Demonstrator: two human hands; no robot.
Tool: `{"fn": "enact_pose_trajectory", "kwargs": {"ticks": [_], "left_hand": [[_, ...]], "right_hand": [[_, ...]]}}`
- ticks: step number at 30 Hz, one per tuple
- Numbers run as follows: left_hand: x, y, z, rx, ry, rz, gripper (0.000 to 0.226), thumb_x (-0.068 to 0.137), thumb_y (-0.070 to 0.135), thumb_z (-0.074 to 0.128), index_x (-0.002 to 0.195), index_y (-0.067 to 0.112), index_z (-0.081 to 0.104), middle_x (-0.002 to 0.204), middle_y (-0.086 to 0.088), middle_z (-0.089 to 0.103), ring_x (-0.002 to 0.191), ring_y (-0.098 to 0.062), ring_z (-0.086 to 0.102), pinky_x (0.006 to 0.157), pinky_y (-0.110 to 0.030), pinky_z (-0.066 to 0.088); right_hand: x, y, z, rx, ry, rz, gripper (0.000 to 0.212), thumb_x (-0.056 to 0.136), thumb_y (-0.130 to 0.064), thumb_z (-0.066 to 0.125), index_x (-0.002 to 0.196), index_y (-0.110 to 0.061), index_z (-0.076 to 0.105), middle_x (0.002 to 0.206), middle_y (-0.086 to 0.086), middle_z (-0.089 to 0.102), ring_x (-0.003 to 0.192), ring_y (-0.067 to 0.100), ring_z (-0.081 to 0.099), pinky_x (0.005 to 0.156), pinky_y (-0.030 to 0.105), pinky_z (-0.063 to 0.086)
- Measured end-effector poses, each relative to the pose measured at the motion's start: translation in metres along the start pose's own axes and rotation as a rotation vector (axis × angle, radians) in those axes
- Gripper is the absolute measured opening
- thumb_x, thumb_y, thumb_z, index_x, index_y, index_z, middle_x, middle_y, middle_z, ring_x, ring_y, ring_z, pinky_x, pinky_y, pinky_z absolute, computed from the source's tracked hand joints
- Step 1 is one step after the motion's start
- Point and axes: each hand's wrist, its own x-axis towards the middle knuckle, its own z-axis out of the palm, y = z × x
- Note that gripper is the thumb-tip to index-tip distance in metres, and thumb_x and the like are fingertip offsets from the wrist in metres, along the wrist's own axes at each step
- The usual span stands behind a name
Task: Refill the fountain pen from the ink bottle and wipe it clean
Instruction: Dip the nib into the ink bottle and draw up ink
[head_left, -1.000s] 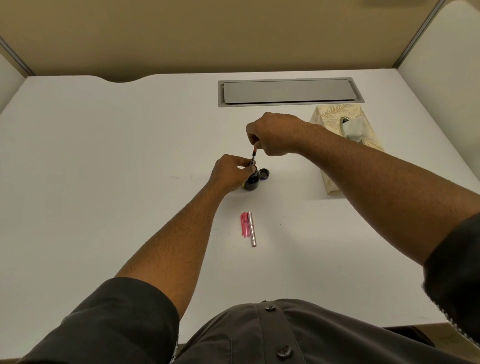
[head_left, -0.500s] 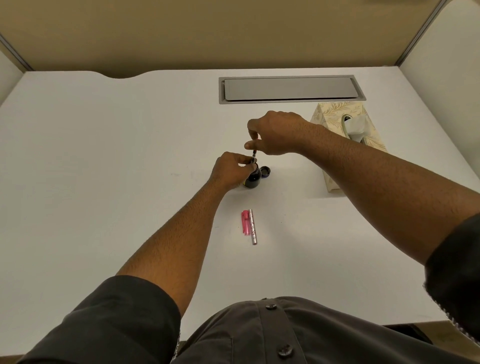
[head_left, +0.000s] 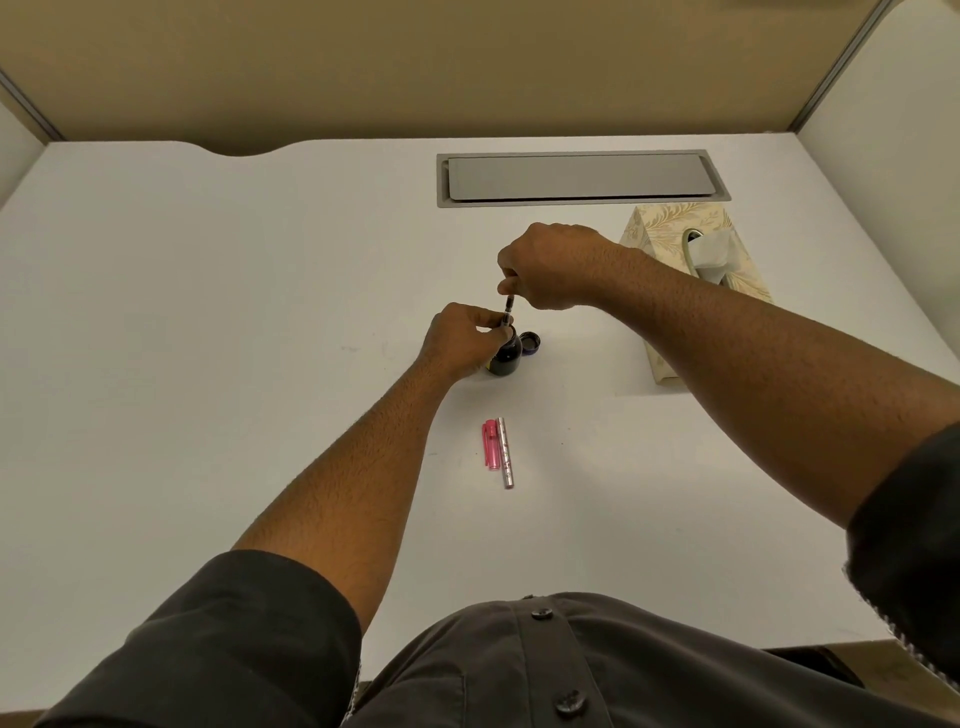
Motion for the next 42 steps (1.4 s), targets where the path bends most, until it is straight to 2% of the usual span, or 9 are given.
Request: {"fn": "enact_pose_trajectory", "kwargs": {"ticks": [5,7,10,12,15,18,22,29,42], "left_hand": [[-0.0005,-0.0002,-0.0005,-0.005,-0.004,0.003,0.028,0.088,0.025,0.066,0.114,0.015,0.072,0.12,-0.005,0.068,0.111,-0.02,0.06,0.089,-0.029,0.045],[-0.0005,-0.0004,-0.0005,-0.007,-0.005,0.0,0.029,0.088,0.026,0.066,0.114,0.016,0.071,0.119,-0.005,0.069,0.109,-0.021,0.061,0.086,-0.028,0.045],[-0.0004,-0.0001,-0.0006,-0.008,-0.01,-0.001,0.03,0.089,0.026,0.066,0.116,0.015,0.07,0.121,-0.007,0.068,0.112,-0.022,0.06,0.091,-0.032,0.046],[-0.0007,0.0001,-0.0002,-0.008,-0.009,-0.002,0.031,0.089,0.026,0.065,0.117,0.014,0.07,0.122,-0.007,0.068,0.114,-0.022,0.058,0.094,-0.034,0.046],[0.0002,-0.0016,0.0004,-0.012,0.0,-0.005,0.029,0.088,0.026,0.066,0.114,0.016,0.071,0.12,-0.005,0.069,0.11,-0.02,0.06,0.087,-0.028,0.046],[0.0008,-0.0025,0.0007,-0.015,0.002,-0.008,0.028,0.087,0.027,0.067,0.113,0.018,0.072,0.119,-0.005,0.069,0.108,-0.018,0.061,0.084,-0.026,0.045],[-0.0002,-0.0021,0.0002,-0.016,-0.002,-0.002,0.028,0.088,0.026,0.067,0.114,0.017,0.072,0.119,-0.005,0.069,0.109,-0.019,0.061,0.085,-0.026,0.045],[-0.002,-0.0024,-0.0003,-0.021,-0.002,0.006,0.029,0.088,0.026,0.066,0.114,0.016,0.071,0.117,-0.005,0.069,0.108,-0.021,0.062,0.082,-0.026,0.045],[-0.0016,-0.0031,0.001,-0.024,0.001,-0.002,0.029,0.088,0.027,0.066,0.115,0.015,0.071,0.119,-0.006,0.069,0.109,-0.022,0.062,0.086,-0.028,0.045]], "right_hand": [[0.0034,0.0009,0.0068,-0.033,0.006,0.015,0.047,0.102,-0.046,0.032,0.11,-0.01,0.061,0.103,0.009,0.063,0.082,0.022,0.054,0.068,0.036,0.044],[0.0035,0.0003,0.0062,-0.025,0.014,0.024,0.049,0.101,-0.05,0.032,0.107,-0.01,0.06,0.097,0.008,0.06,0.083,0.021,0.053,0.069,0.036,0.045],[0.0015,0.0015,0.0039,0.069,0.023,0.018,0.039,0.096,-0.052,0.045,0.106,-0.015,0.053,0.089,0.002,0.053,0.082,0.02,0.053,0.07,0.036,0.046],[0.0007,0.0033,0.0029,0.12,-0.009,-0.025,0.031,0.094,-0.042,0.056,0.112,-0.017,0.051,0.095,0.002,0.057,0.084,0.02,0.055,0.07,0.035,0.048],[0.0012,0.0051,0.0019,0.153,-0.035,-0.074,0.018,0.095,-0.022,0.058,0.112,-0.017,0.054,0.097,0.0,0.057,0.084,0.018,0.054,0.067,0.031,0.046],[0.0016,0.0054,0.0008,0.148,-0.029,-0.08,0.015,0.095,-0.015,0.058,0.11,-0.015,0.057,0.098,-0.001,0.058,0.084,0.015,0.053,0.065,0.029,0.043],[0.0017,0.0044,0.0017,0.103,-0.014,-0.061,0.012,0.096,-0.016,0.056,0.108,-0.016,0.058,0.099,0.001,0.059,0.083,0.016,0.054,0.061,0.028,0.04],[0.0033,0.0015,0.0031,0.034,0.009,-0.031,0.022,0.099,-0.028,0.053,0.115,-0.014,0.058,0.106,0.005,0.062,0.082,0.017,0.052,0.067,0.033,0.042],[0.0018,0.0013,0.0026,0.067,0.028,-0.049,0.022,0.099,-0.029,0.052,0.112,-0.012,0.058,0.108,0.007,0.064,0.082,0.018,0.055,0.068,0.033,0.045]]}}
